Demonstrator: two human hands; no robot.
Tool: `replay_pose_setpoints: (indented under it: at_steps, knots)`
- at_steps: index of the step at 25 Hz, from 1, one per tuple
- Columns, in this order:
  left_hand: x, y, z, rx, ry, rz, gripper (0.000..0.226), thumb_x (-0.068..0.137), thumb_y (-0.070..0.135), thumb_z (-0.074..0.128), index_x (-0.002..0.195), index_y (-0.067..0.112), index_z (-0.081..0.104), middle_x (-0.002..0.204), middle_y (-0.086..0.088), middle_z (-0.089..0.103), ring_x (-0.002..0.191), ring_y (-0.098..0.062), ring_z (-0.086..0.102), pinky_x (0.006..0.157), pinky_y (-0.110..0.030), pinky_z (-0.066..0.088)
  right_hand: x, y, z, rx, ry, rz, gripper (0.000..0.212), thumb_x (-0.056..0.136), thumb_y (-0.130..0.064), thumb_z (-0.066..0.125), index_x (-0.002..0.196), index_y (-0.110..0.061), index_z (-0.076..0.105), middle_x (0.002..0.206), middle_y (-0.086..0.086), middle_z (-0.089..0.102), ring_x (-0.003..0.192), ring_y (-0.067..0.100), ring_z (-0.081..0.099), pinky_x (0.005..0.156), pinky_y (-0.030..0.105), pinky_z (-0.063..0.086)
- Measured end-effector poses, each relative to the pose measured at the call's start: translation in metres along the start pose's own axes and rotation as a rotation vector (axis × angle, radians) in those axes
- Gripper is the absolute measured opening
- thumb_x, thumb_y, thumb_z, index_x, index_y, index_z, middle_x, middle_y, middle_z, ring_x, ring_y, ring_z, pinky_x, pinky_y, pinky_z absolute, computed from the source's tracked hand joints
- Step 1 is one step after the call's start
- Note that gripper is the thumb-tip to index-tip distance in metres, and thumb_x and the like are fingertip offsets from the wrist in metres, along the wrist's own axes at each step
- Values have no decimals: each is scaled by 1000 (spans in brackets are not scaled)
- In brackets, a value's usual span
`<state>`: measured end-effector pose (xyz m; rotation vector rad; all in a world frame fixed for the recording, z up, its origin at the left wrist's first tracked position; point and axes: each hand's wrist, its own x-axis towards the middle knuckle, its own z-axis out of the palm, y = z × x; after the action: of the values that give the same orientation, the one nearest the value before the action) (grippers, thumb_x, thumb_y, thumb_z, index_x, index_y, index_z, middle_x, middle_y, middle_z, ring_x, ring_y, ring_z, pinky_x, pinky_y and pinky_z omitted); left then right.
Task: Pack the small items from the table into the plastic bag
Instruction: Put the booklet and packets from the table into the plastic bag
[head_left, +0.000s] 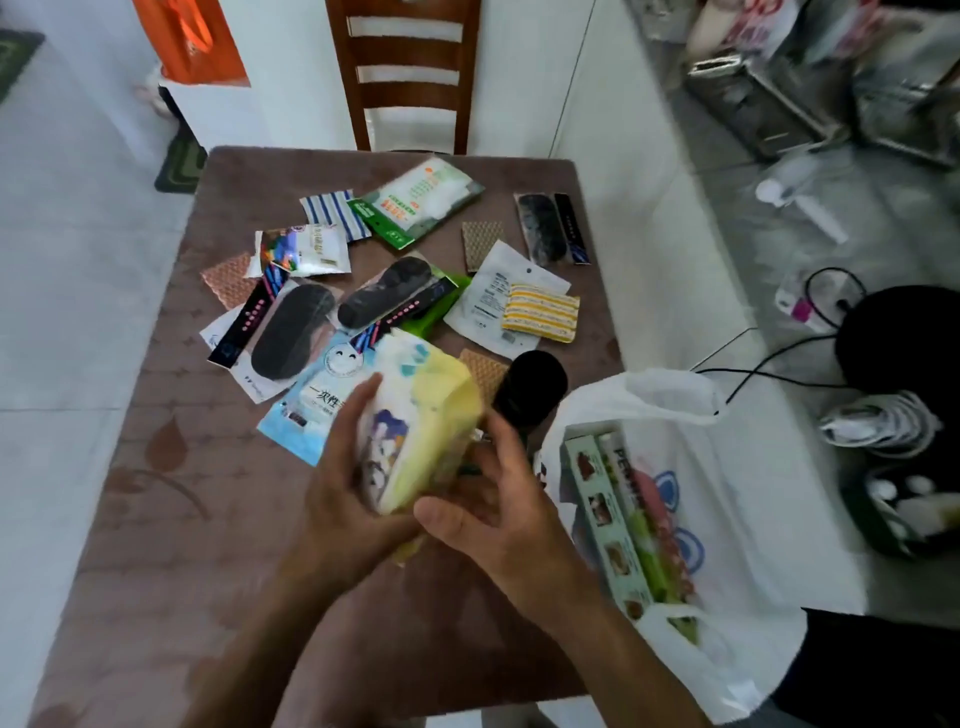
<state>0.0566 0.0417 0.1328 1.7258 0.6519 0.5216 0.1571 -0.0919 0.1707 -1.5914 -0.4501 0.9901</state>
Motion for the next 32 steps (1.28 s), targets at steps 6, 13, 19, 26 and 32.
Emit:
replay_pose_setpoints:
  at_steps: [6, 13, 19, 26, 32]
  knots:
    - [-9, 49, 103, 260, -220, 114, 74, 75, 57, 67, 140, 34, 41, 147, 12, 41, 136, -5, 37, 108, -34, 40, -50, -12, -122, 247, 496, -11, 48, 69, -10, 83, 114, -20, 67, 102, 2, 77, 92, 25, 74, 74, 44, 60]
    - [-4, 0, 168, 470, -160, -437, 32, 85, 48, 60, 102, 22, 61, 94, 6, 65, 93, -18, 66, 79, -33, 52, -42, 32, -191, -781, 269, 215, 42, 73, -42, 74, 108, -29, 54, 93, -8, 69, 82, 16, 66, 68, 29, 51]
    - [-4, 15, 173, 536, -126, -368, 26, 95, 40, 49, 90, 20, 66, 84, 8, 68, 73, -8, 64, 61, -14, 47, 53, 111, -143, -1114, 157, 272, 52, 80, -48, 65, 121, -19, 52, 111, 2, 65, 100, 23, 64, 83, 33, 48]
    - [-6, 6, 163, 383, -124, -395, 21, 93, 42, 54, 92, 23, 64, 77, 16, 63, 75, -3, 67, 62, -5, 49, 64, 155, -172, -1051, 228, 101, 66, 79, -79, 40, 138, -50, 33, 108, -16, 63, 98, 2, 64, 99, 15, 28]
    - [7, -3, 125, 216, -82, -383, 54, 82, 73, 43, 97, 25, 64, 93, 8, 68, 81, -9, 66, 65, -21, 53, -10, 68, -166, -914, 309, -64, 23, 96, -36, 52, 99, -20, 69, 81, -5, 72, 59, 0, 59, 54, 10, 47]
